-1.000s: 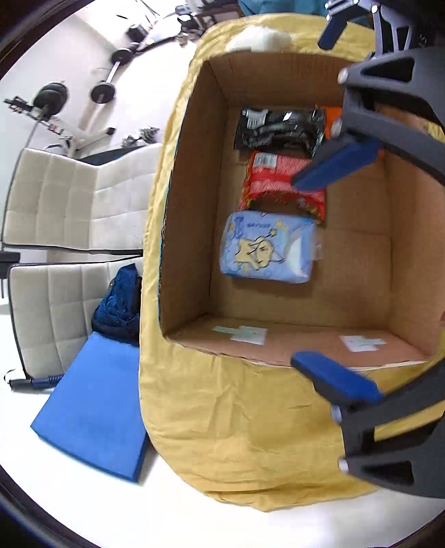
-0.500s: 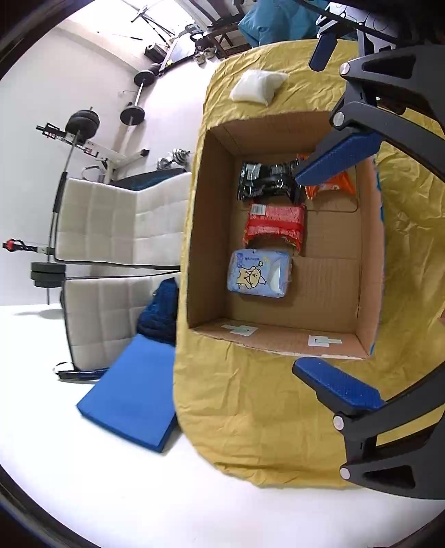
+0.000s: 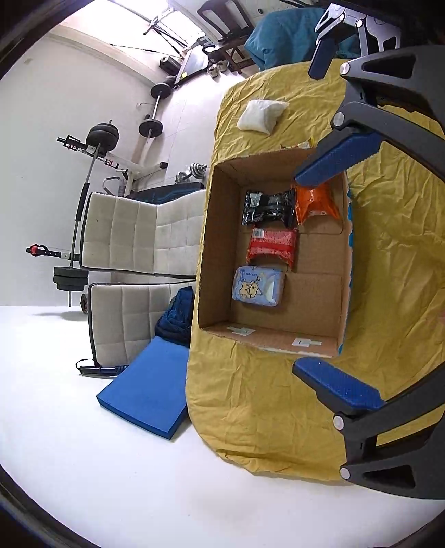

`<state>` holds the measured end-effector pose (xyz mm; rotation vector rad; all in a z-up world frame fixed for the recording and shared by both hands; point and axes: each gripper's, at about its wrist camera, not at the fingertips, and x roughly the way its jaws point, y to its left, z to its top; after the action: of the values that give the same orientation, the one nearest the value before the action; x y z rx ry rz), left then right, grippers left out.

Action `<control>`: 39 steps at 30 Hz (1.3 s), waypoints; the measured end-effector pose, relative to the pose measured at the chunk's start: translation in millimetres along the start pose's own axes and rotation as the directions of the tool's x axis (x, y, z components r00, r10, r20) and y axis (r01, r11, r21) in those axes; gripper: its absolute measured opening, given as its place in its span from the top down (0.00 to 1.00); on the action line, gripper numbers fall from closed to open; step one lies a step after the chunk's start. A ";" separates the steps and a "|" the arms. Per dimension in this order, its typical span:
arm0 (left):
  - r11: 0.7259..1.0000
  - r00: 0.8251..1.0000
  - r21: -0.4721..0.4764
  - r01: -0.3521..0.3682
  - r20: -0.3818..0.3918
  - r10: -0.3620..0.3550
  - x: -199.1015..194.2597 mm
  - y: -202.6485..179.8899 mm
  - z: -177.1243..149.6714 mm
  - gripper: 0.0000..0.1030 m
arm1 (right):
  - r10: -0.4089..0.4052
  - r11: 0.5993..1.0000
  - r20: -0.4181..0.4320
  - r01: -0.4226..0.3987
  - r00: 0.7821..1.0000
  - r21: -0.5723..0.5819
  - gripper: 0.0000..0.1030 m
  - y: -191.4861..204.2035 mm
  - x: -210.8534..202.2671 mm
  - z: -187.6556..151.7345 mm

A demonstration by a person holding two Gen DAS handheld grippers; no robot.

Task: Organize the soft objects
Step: 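Raise both open grippers out of the box, then grasp the panda packet with the left gripper while the right reaches the white bag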

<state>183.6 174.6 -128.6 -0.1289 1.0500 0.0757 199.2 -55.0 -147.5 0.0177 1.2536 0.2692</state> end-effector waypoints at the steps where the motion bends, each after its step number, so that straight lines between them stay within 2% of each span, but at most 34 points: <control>1: 1.000 1.000 -0.004 0.006 0.000 -0.006 -1.8 -1.1 -1.2 0.00 | 0.005 1.000 -0.001 -0.005 1.000 0.002 0.00 -1.8 -1.4 -0.8; 4: 0.999 0.999 -0.009 0.031 -0.009 -0.031 -2.1 -11.2 -5.1 0.00 | 0.012 0.999 -0.017 -0.011 1.000 0.030 0.00 -23.4 -2.3 -4.7; 8: 0.997 0.997 0.024 0.074 -0.039 -0.073 11.4 -45.6 -8.3 0.00 | -0.030 0.992 -0.052 0.036 0.998 0.121 0.00 -80.0 3.6 -11.7; 12: 0.989 0.988 0.070 0.129 -0.089 -0.123 42.8 -100.3 -7.1 0.00 | -0.108 0.965 -0.104 0.130 0.989 0.229 0.00 -157.8 12.1 -21.2; 16: 0.975 0.967 0.087 0.206 -0.173 -0.189 80.6 -165.4 2.1 0.00 | -0.151 0.932 -0.136 0.187 0.979 0.311 0.00 -231.5 18.9 -28.9; 19: 0.980 0.964 0.096 0.176 -0.217 -0.152 110.5 -216.4 8.2 0.00 | -0.161 0.909 -0.151 0.206 0.975 0.363 0.00 -281.2 23.7 -32.0; 21: 0.975 0.945 0.105 0.196 -0.285 -0.159 137.0 -250.2 11.5 0.00 | -0.162 0.897 -0.159 0.212 0.974 0.389 0.00 -310.1 27.8 -33.2; 24: 0.970 0.913 0.183 0.159 -0.401 -0.074 187.2 -302.5 14.2 0.01 | -0.165 0.893 -0.171 0.221 0.971 0.393 0.00 -347.4 36.7 -32.3; 26: 0.965 0.898 0.220 0.140 -0.440 -0.030 211.6 -322.4 15.2 0.04 | -0.160 0.893 -0.178 0.219 0.971 0.393 0.00 -368.0 42.9 -31.3; 27: 0.963 0.884 0.241 0.121 -0.467 0.006 227.9 -332.8 14.5 0.05 | -0.153 0.894 -0.180 0.214 0.972 0.395 0.00 -379.2 48.4 -29.5; 28: 0.960 0.871 0.252 0.121 -0.492 0.019 239.2 -337.6 13.2 0.06 | -0.149 0.894 -0.185 0.213 0.971 0.395 0.00 -389.6 54.1 -27.6; 29: 0.954 0.845 0.275 0.120 -0.532 0.047 255.6 -345.2 11.1 0.06 | -0.147 0.895 -0.189 0.212 0.971 0.394 0.00 -395.2 59.6 -25.9; 32: 0.942 0.800 0.327 0.075 -0.584 0.138 289.6 -349.1 4.6 0.11 | -0.136 0.898 -0.198 0.205 0.971 0.389 0.00 -413.9 73.1 -21.4; 34: 0.936 0.780 0.353 0.021 -0.591 0.206 309.1 -347.8 1.1 0.11 | -0.123 0.902 -0.208 0.196 0.970 0.384 0.00 -424.0 84.7 -16.8; 36: 0.927 0.748 0.375 -0.019 -0.610 0.263 325.4 -346.5 -5.9 0.11 | -0.108 0.905 -0.219 0.187 0.970 0.382 0.00 -431.6 95.7 -12.4; 38: 0.925 0.718 0.378 -0.022 -0.638 0.278 336.0 -346.3 -14.0 0.11 | -0.096 0.910 -0.232 0.180 0.968 0.375 0.00 -435.4 106.7 -7.8; 39: 0.921 0.709 0.388 -0.034 -0.640 0.296 340.7 -346.8 -18.2 0.11 | -0.092 0.911 -0.235 0.177 0.968 0.373 0.00 -436.1 110.8 -5.9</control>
<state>379.8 -171.0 -409.1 0.2975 1.8178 0.0002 308.8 -454.7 -322.7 0.2520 1.4995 -0.1088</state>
